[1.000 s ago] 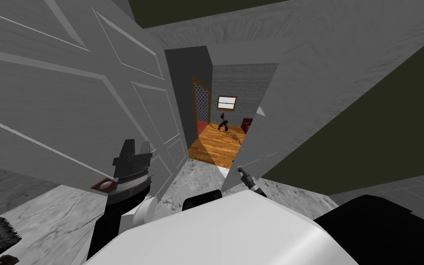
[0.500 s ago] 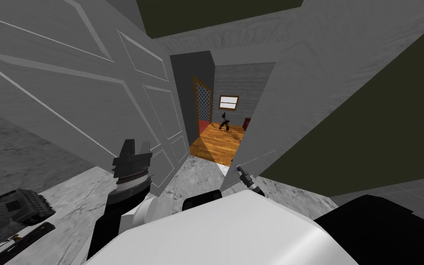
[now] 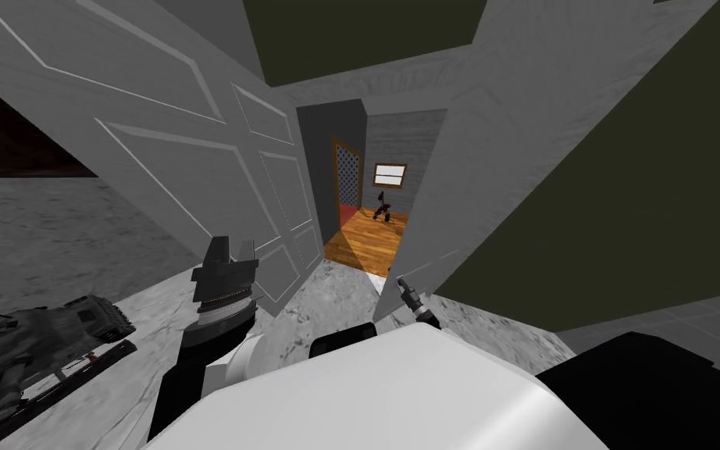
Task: Pull the door open
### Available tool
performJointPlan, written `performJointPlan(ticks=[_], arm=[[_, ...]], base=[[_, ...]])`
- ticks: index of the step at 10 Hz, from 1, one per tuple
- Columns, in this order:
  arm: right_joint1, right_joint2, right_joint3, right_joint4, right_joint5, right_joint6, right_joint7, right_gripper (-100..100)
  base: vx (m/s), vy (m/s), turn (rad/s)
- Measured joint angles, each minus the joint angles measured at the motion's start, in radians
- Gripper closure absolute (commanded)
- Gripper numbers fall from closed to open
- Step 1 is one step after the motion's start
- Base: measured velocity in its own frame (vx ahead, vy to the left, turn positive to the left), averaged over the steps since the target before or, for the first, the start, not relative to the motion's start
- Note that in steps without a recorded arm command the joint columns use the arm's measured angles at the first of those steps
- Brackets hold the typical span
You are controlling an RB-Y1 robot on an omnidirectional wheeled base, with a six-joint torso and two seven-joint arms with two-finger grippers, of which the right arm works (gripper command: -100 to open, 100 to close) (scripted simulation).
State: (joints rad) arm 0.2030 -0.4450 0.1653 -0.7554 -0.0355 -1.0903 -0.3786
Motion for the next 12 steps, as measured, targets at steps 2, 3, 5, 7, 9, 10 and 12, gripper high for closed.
performJointPlan(ticks=[2, 3, 5, 7, 9, 10, 12], arm=[[-0.007, 0.014, 0.011, -0.032, -0.002, 0.04, 0.016, 100], [-0.016, 0.024, 0.02, -0.044, -0.003, 0.058, 0.025, 100], [-0.02, 0.028, 0.032, -0.046, -0.003, 0.066, 0.03, -100], [0.005, 0.003, 0.032, -0.041, -0.007, 0.032, 0.012, -100], [0.001, 0.002, 0.021, -0.026, -0.015, 0.027, 0.01, -100], [-0.004, 0.003, 0.008, -0.027, -0.023, 0.036, 0.011, -100], [-0.025, 0.009, -0.012, 0.008, -0.036, 0.032, 0.014, -100]], base=[[-0.206, -0.091, 0.117], [-0.248, -0.111, 0.108], [-0.247, -0.073, -0.036], [-0.189, -0.066, -0.026], [0.141, 0.026, 0.238], [0.19, 0.02, 0.142], [0.201, 0.028, 0.176]])
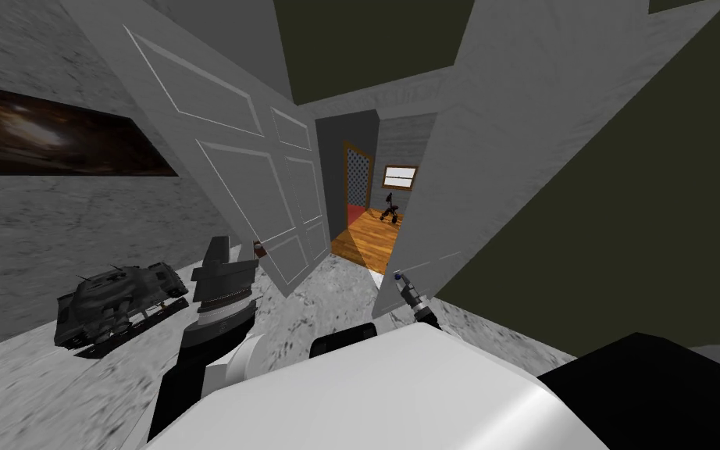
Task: Pull the door open
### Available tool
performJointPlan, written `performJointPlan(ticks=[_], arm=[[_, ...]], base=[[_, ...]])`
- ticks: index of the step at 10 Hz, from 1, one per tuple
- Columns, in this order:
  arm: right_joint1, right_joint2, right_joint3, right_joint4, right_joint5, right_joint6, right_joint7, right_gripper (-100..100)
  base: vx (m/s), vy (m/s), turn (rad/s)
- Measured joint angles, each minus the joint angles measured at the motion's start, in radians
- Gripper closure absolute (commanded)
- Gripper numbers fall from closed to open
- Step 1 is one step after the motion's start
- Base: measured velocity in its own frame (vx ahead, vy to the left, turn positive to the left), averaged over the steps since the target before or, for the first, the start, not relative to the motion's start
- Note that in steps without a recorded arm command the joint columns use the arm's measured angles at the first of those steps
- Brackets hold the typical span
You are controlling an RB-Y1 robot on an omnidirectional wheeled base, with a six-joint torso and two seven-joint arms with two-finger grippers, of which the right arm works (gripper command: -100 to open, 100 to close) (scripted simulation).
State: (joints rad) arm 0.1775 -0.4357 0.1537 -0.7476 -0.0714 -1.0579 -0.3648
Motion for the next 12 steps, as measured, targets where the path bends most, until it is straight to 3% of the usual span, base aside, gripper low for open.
performJointPlan(ticks=[1, 2, 8, 10, 12], arm=[[-0.004, 0.004, -0.011, 0.006, -0.007, 0.003, 0.004, -100], [-0.003, 0.005, -0.011, 0.006, -0.007, 0.002, 0.004, 100], [-0.004, 0.005, -0.009, 0.007, -0.006, 0.006, 0.004, 100], [-0.007, -0.005, -0.002, 0.035, -0.004, -0.028, -0.007, 100], [0.012, -0.024, 0.005, 0.026, -0.003, -0.047, -0.019, 100]], base=[[0.075, 0.007, 0.007], [-0.01, 0.004, -0.006], [-0.029, -0.011, 0.027], [-0.16, -0.071, 0.172], [-0.233, -0.07, 0.19]])
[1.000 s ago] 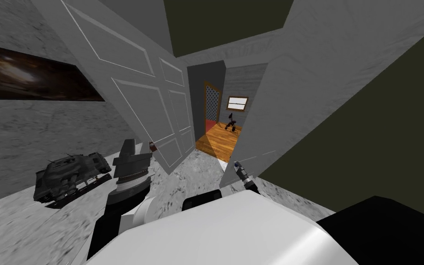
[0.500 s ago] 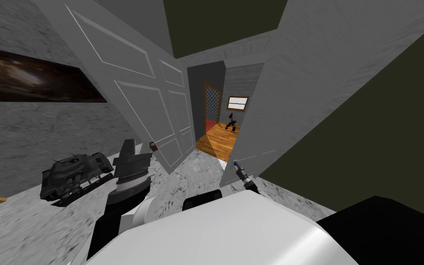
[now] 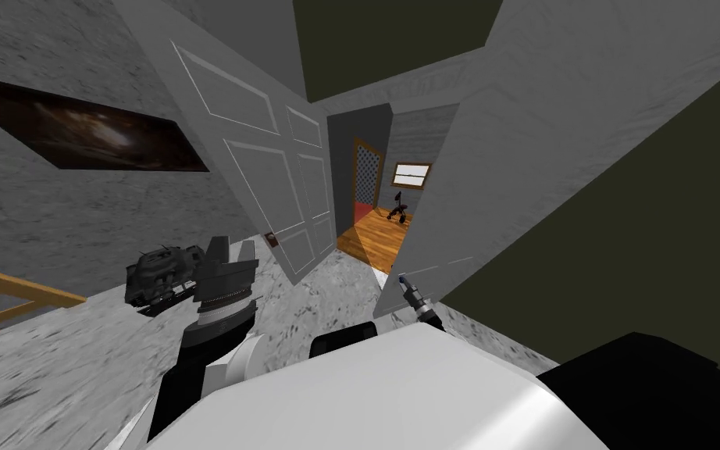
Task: Pull the door open
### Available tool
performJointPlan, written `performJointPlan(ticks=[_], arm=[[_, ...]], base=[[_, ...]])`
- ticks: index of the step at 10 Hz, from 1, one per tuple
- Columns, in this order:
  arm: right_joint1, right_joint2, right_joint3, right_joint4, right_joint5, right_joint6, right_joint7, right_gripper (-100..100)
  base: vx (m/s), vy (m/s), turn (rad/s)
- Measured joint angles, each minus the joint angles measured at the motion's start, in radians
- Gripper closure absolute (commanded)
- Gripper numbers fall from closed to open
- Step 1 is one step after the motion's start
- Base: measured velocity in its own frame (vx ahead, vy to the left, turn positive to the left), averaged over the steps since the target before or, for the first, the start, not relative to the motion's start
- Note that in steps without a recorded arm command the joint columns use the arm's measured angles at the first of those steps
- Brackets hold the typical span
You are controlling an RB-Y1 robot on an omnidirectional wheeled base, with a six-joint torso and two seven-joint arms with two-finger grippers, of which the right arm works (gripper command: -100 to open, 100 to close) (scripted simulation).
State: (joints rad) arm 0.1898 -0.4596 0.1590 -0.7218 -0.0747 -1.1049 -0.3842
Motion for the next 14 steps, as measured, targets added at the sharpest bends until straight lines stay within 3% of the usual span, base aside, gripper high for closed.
performJointPlan(ticks=[1, 3, 5, 9, 10, 12, 14], arm=[[-0.006, -0.007, 0.006, 0.038, 0.002, -0.032, -0.01, 100], [0.02, -0.02, 0.015, 0.045, 0.004, -0.062, -0.021, 100], [0.04, -0.026, 0.022, 0.033, 0.006, -0.069, -0.026, 100], [0.01, -0.007, 0.014, 0.022, -0.008, -0.029, -0.004, 100], [0.012, -0.004, 0.011, 0.003, -0.013, -0.007, 0.004, 100], [-0.014, 0.008, 0.008, 0.019, -0.022, 0.01, 0.016, 100], [-0.023, 0.02, 0.003, 0.006, -0.031, 0.043, 0.032, 100]], base=[[-0.177, -0.056, 0.1], [-0.202, -0.073, 0.156], [-0.12, -0.035, 0.104], [-0.198, -0.086, 0.179], [-0.222, -0.079, 0.189], [-0.228, -0.093, 0.196], [-0.199, -0.078, 0.206]])
